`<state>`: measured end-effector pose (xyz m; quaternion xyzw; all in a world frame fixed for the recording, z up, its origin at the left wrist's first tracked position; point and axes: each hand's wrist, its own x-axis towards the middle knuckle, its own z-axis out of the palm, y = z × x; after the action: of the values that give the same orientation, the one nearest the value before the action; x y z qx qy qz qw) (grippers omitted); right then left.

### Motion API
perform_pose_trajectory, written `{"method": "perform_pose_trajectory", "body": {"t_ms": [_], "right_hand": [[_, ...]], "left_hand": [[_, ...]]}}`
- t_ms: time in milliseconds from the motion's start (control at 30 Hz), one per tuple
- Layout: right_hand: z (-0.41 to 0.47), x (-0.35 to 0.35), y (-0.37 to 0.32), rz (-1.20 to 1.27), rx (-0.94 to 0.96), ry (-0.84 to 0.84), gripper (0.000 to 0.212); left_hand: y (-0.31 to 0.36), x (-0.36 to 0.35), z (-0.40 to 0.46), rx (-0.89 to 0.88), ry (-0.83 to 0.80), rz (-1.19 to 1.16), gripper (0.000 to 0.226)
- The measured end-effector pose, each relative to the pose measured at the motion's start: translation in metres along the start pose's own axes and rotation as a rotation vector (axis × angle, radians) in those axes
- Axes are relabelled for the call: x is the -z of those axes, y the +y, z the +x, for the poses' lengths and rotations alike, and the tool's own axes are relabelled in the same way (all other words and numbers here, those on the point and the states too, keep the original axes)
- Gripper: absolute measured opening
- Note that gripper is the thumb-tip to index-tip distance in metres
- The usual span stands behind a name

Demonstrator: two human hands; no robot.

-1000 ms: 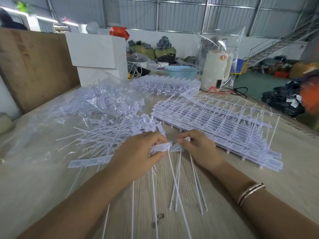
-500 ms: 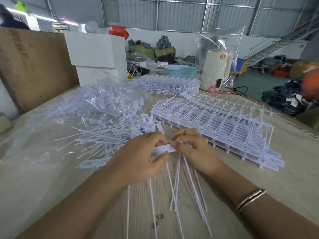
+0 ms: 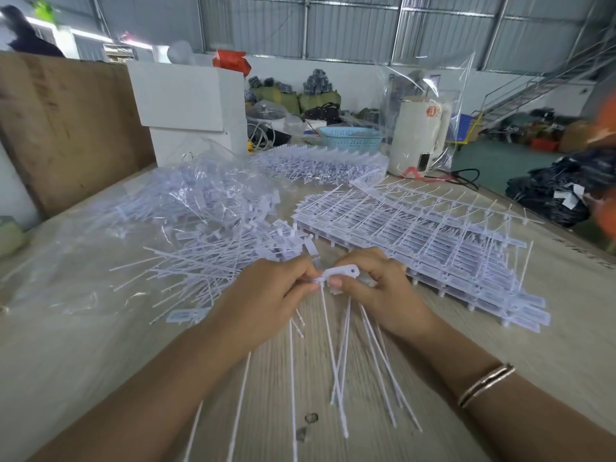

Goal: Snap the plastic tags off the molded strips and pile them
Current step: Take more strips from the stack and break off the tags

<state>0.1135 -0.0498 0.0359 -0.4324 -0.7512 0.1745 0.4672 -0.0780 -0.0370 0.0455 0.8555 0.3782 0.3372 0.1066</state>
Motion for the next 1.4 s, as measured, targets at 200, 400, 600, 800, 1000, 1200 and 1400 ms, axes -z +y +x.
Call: {"method": "perform_pose_trajectory", "body": {"t_ms": [200,400,600,800,1000,1200,1400], "right_hand": [[-0.001,-0.005,0.002,0.139,-0.046,0.104,0.008],[0.001,-0.001,-0.007,0.654,-0.221,0.129,0.011],[-0.007,0.015,0.01,0.429,-0.424,0.134,0.015],[0.005,-0.002,0.025,-0.156,-0.321,0.083,0.009],[-0.001,-0.006,0.009,-0.113,-0.158,0.178,0.011],[-0.003,-0.014,-0.003,-0.159,-0.159,-0.023,0.015],[0.0,-0.002,0.002,0.06,-0.277,0.077,0.032]], "left_hand": [[0.004,0.0,0.001,-0.018,0.019,-0.06,0.009],[0.013,0.001,0.002,-0.013,0.012,-0.149,0.021],[0.006,0.003,-0.001,0.04,0.05,-0.132,0.006],[0.007,-0.002,-0.002,0.023,0.022,0.079,0.025],[0.015,-0.009,-0.002,-0.003,0.026,0.196,0.04],[0.021,-0.01,-0.003,-0.074,0.004,0.201,0.036],[0.003,0.006,-0.004,-0.027,-0.053,0.304,0.039]]}}
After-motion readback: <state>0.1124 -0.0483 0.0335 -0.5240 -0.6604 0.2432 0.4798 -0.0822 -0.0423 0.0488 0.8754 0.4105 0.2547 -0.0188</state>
